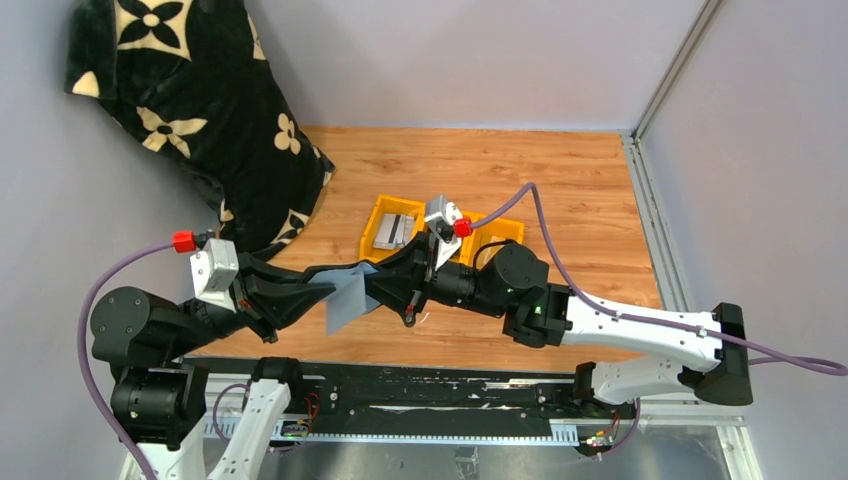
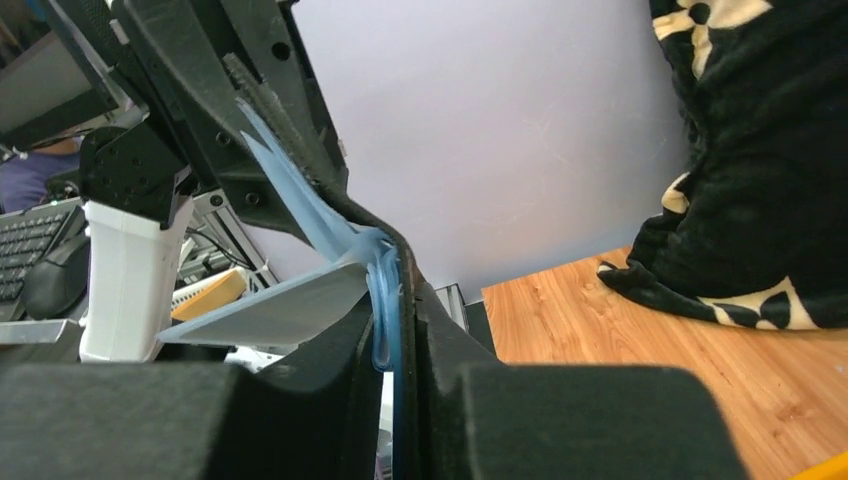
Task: Take the credit cards out of the card holder
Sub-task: Remove the credit card from the card holder.
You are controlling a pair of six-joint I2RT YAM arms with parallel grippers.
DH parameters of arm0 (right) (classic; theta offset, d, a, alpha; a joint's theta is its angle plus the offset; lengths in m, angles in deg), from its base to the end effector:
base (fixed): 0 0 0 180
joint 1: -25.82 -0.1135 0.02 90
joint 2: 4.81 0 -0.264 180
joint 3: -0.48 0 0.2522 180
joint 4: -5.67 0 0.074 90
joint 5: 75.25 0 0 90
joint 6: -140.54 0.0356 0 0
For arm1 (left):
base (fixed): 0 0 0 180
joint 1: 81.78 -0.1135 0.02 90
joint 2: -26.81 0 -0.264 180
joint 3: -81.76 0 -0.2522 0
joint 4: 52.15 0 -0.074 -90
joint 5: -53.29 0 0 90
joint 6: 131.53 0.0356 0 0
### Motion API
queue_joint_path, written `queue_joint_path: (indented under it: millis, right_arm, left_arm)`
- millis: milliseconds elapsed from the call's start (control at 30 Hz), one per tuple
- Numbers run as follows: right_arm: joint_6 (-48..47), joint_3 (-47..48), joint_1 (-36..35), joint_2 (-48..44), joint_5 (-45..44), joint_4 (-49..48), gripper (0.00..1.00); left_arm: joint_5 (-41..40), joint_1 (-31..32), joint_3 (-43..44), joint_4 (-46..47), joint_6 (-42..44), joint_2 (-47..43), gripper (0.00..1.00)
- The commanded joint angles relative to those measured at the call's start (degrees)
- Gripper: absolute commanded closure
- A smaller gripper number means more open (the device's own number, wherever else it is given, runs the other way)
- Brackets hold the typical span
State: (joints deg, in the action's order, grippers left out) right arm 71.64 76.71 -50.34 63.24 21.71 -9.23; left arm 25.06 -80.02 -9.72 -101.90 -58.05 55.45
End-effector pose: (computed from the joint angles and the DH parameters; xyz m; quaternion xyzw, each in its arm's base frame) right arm 0.0608 0.2647 0.4371 -0.2993 0.4646 0.6470 0.5253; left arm 0.0033 -0.0315 0.4742 0.3196 0.5969 -0.4299 0.5973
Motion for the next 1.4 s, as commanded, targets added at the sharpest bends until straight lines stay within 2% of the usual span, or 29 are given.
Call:
queue_joint_path:
  millis: [0,100,133,233,367,467,533,700,800,900,1000,1200,1367]
  right_arm:
    - [0.97,-0.01,-0.74,-2.4,-4.65,-3.6,0.85]
    - [1.63,-0.34,-0.74,-2.71,-5.97,-3.54,0.92]
    - [1.83,-0.09,-0.74,-2.45,-6.12,-3.64,0.93]
    - [3.22,1.55,-0.74,-0.39,-6.46,-3.58,1.0]
    - [3.71,4.72,-0.78,1.47,-9.78,1.01,1.0]
    - [3.55,5.64,-0.92,1.51,-12.53,3.89,1.0]
    - [3.2,6.23,-1.28,1.56,-13.68,5.14,1.0]
    - [2.71,8.36,-1.98,2.24,-14.89,8.27,1.0]
    - [2.41,10.5,-2.7,3.43,-16.71,10.68,1.0]
    - [1.55,13.06,-3.72,4.88,-18.04,13.3,1.0]
    - [1.49,15.29,-4.37,6.04,-19.3,15.86,1.0]
    - [0.27,13.65,-4.61,4.81,-18.99,14.9,1.0]
    - [-1.06,10.82,-4.57,2.79,-18.22,12.69,1.0]
  left_arm:
    - [2.35,0.18,-0.96,0.22,-0.21,-1.04,0.86]
    - [2.8,0.19,-1.35,0.19,-0.75,-1.05,0.71]
    - [2.75,0.18,-1.54,0.14,-0.83,-1.09,0.69]
    - [3.46,0.19,-2.92,0.2,-1.84,-1.75,0.47]
    - [5.84,0.18,-3.73,-0.64,-0.58,-2.55,0.33]
    - [4.83,0.22,-3.53,-2.12,2.86,-3.4,0.28]
    - [1.89,0.22,-3.85,-3.35,5.86,-4.11,0.27]
    - [-9.4,0.21,-4.83,-3.51,12.17,-6.01,0.38]
    - [-10.86,0.23,-5.17,-3.51,15.31,-6.72,0.36]
    - [-14.94,0.24,-4.87,-3.61,17.75,-7.02,0.4]
    - [-15.6,0.18,-5.0,-3.64,18.72,-6.94,0.41]
    - [-19.94,0.18,-3.61,-3.53,21.65,-6.76,0.57]
    - [-18.74,0.22,-2.62,-3.24,20.62,-6.69,0.69]
